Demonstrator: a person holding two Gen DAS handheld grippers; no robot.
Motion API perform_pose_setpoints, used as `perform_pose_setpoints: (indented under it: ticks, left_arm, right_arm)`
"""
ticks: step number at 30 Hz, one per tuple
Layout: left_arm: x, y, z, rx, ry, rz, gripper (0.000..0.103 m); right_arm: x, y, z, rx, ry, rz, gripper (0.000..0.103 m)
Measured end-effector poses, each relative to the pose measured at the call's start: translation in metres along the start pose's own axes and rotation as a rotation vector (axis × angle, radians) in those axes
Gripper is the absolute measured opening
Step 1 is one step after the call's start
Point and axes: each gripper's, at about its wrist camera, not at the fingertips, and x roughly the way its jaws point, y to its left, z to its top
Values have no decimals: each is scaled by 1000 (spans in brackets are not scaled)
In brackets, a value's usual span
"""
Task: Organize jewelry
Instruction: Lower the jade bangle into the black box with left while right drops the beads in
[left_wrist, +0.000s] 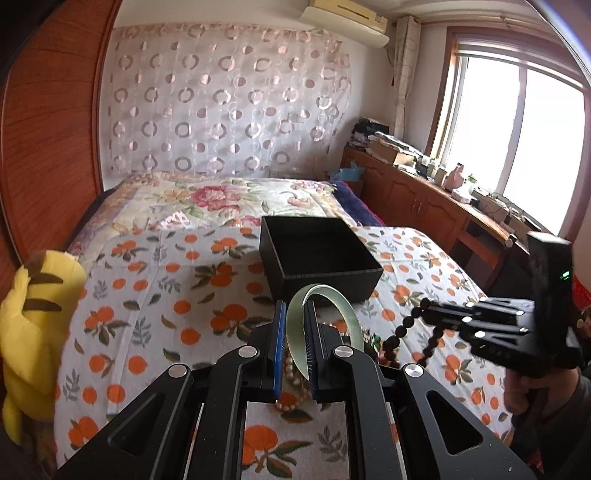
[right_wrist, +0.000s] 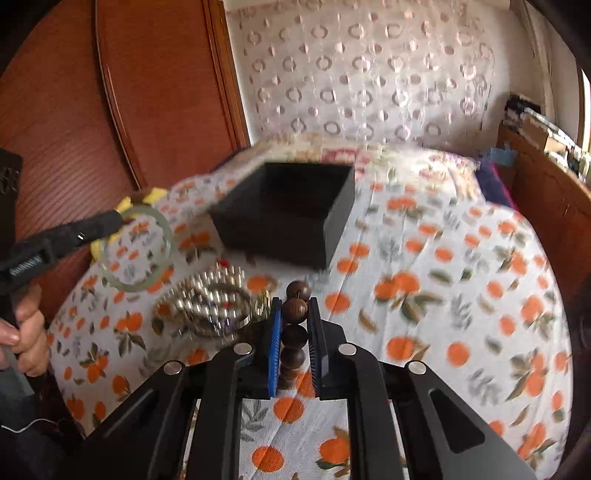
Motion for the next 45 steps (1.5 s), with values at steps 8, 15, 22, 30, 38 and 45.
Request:
perform_pose_setpoints:
  ticks: [8,15,22,30,38,45]
  left_arm:
    - [16,-2,27,19,-22,-2,9]
    - [49,-4,54,33,-17,-3,9]
    - [96,-3,68,21,38,-13,9]
    - [132,-4,67,25,108,-13,9]
    - [136,-7,70,34,128,-23,15]
    - [115,-5,69,32,107,-18,15]
  right_arm:
    - [-22,-4,43,-75,-92,-18,15]
    - [-26,-13,80,-116,-155,-13,15]
    - [-6,-22,114,-138,-163,16,15]
    - [25,-24,137,-137,-150,82,15]
    - [69,-28,127,-131,-70,99,15]
    - [85,-26,116,-134,-20,98,16]
